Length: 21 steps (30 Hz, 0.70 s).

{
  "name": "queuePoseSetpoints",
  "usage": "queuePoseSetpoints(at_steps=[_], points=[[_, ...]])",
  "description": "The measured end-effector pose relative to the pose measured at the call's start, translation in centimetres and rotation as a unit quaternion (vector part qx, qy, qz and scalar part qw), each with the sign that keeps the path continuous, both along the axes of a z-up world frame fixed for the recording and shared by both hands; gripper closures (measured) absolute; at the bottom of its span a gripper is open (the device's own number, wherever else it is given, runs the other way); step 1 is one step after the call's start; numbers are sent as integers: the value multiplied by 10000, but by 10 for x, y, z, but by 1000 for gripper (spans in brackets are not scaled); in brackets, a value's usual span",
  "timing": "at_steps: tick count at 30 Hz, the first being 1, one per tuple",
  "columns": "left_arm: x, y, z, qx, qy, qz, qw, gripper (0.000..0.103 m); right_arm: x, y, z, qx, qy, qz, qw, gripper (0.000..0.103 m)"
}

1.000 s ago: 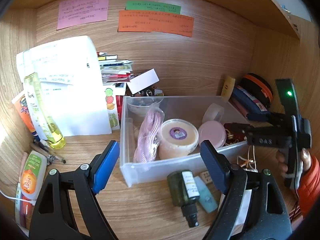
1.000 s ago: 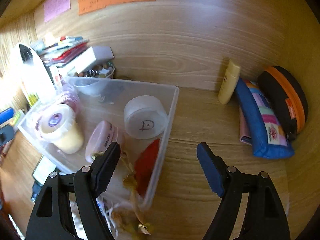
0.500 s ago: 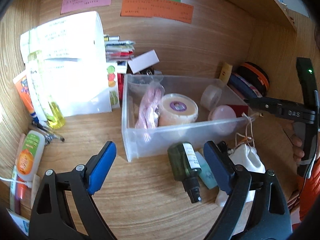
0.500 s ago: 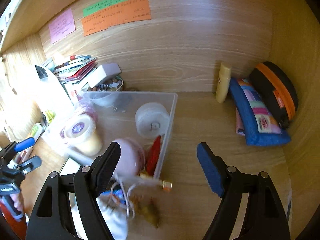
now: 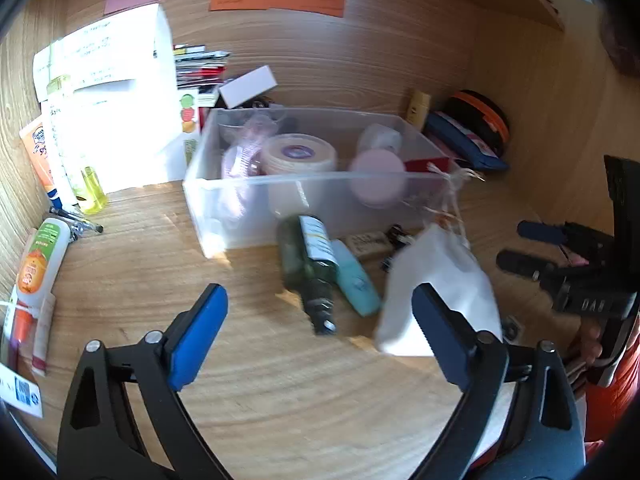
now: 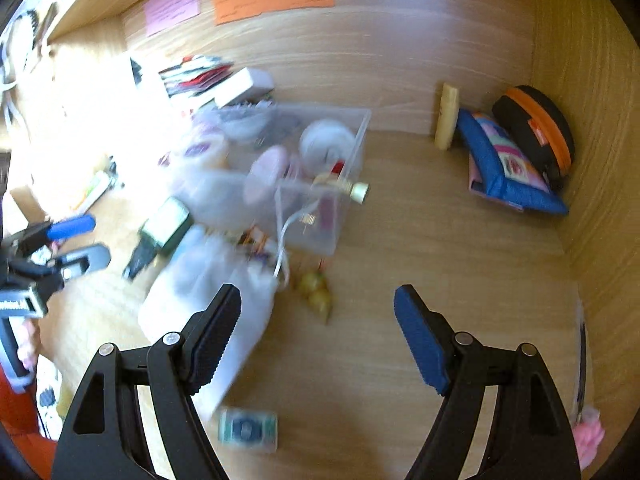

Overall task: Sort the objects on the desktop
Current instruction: 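Lift both open tools out of the bin toward the white drawstring bag, then grasp the white drawstring bag with the left tool while the right tool grasps the flower-printed card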

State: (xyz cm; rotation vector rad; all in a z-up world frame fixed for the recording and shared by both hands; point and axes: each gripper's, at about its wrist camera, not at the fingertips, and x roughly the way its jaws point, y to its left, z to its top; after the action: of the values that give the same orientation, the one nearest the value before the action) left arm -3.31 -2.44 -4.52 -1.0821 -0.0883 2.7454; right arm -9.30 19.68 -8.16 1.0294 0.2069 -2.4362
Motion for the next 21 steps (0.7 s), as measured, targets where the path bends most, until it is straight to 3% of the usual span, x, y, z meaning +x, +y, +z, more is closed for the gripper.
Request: queuePoseSetpoints(at_steps=[9, 17, 20, 21], points=[[27, 28, -10, 75, -23, -104, 9999, 7, 53, 1, -29, 287, -51, 511, 9983, 26], [31, 44, -15, 197, -162, -287, 9993, 7, 74, -2, -46, 436, 174, 617, 9970, 28], [25, 53, -14, 156, -183, -379, 9990, 6, 74, -3, -48, 359, 190, 638, 9971, 35], [23, 55, -14, 137, -183, -402, 9989, 6, 73, -4, -48, 319, 169, 677, 9971, 44]])
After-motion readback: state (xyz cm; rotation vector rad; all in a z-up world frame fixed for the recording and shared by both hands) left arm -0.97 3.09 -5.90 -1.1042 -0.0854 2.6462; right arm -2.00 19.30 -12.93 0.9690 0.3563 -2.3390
